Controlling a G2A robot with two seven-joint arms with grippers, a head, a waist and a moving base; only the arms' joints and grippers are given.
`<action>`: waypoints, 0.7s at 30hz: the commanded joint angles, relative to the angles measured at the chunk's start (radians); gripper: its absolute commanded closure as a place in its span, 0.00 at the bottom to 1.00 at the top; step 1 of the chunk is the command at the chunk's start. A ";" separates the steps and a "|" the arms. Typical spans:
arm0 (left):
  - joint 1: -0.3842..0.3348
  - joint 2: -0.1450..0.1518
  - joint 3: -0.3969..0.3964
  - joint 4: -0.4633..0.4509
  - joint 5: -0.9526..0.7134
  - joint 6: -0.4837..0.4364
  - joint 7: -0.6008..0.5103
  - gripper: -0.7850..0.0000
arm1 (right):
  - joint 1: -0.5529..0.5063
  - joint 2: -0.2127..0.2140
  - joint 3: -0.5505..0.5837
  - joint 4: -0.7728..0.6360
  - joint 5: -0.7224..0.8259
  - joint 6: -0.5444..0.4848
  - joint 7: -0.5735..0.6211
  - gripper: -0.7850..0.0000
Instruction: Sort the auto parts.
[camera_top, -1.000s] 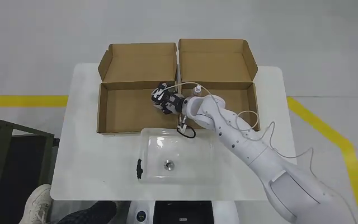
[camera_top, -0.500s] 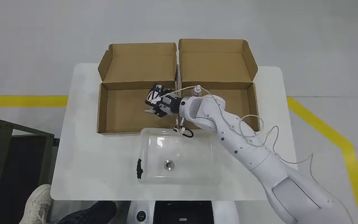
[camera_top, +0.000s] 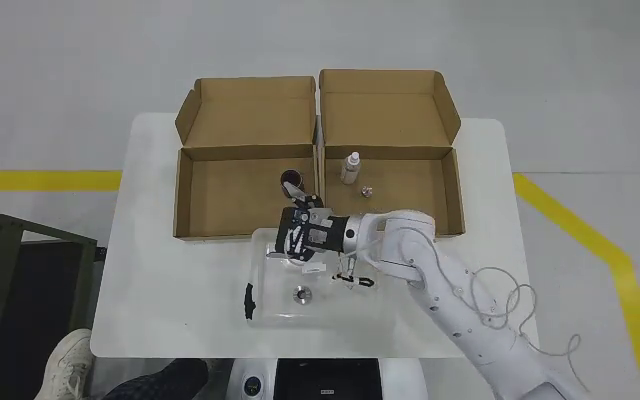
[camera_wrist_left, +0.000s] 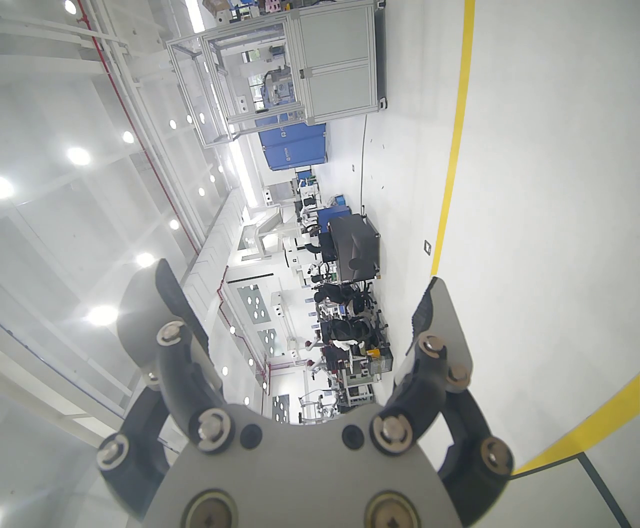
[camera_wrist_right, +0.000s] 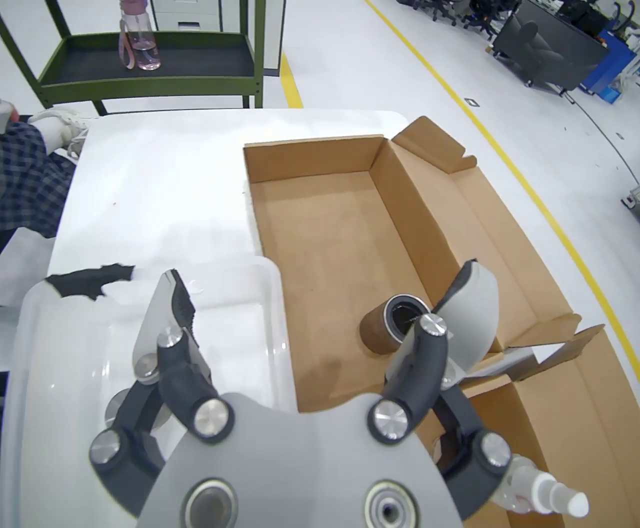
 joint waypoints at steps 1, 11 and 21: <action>0.000 0.000 0.000 0.000 0.000 0.000 0.000 0.00 | -0.038 0.011 0.019 -0.034 -0.008 -0.037 -0.002 0.00; 0.000 0.000 0.000 0.000 0.000 0.000 0.000 0.00 | -0.164 0.055 0.097 -0.111 -0.079 -0.183 -0.031 0.00; 0.000 0.000 0.000 0.000 0.000 0.000 0.000 0.00 | -0.236 0.083 0.110 -0.145 -0.177 -0.259 -0.090 0.00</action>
